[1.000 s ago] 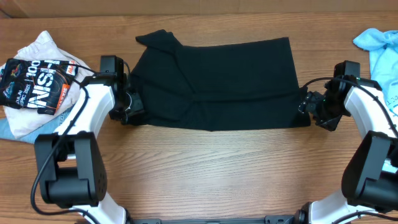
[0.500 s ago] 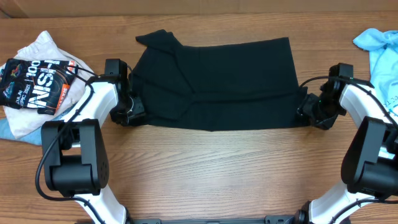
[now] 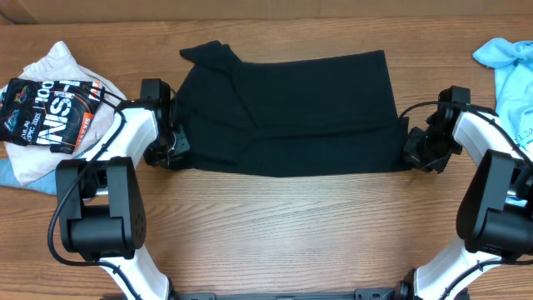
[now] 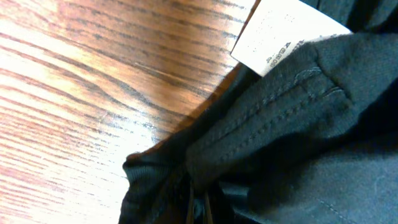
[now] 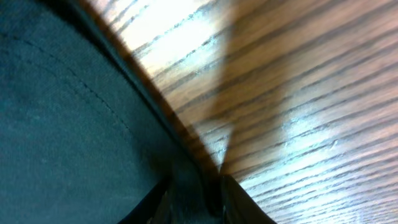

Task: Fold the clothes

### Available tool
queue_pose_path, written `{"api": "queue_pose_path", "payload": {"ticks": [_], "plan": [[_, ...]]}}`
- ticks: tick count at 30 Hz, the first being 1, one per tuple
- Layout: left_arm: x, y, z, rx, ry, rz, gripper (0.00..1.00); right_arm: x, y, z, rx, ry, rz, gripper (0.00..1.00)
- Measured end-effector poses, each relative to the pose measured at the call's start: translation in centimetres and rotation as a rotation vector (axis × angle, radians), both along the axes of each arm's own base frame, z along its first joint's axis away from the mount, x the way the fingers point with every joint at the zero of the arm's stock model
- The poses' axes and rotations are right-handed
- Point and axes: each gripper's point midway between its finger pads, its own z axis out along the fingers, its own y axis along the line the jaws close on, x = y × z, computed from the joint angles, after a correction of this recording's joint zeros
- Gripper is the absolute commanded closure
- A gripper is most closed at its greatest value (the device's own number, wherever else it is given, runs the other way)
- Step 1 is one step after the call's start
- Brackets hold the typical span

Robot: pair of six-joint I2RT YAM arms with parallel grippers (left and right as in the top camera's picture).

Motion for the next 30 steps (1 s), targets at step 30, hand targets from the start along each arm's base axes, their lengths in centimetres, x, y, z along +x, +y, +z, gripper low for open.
{"api": "queue_pose_path", "payload": {"ticks": [30], "plan": [[-10.9,5.3,0.1,0.222,0.453,0.128,0.94,-7.5,0.7,0.3,-0.002,0.338,-0.022,0.81]]}}
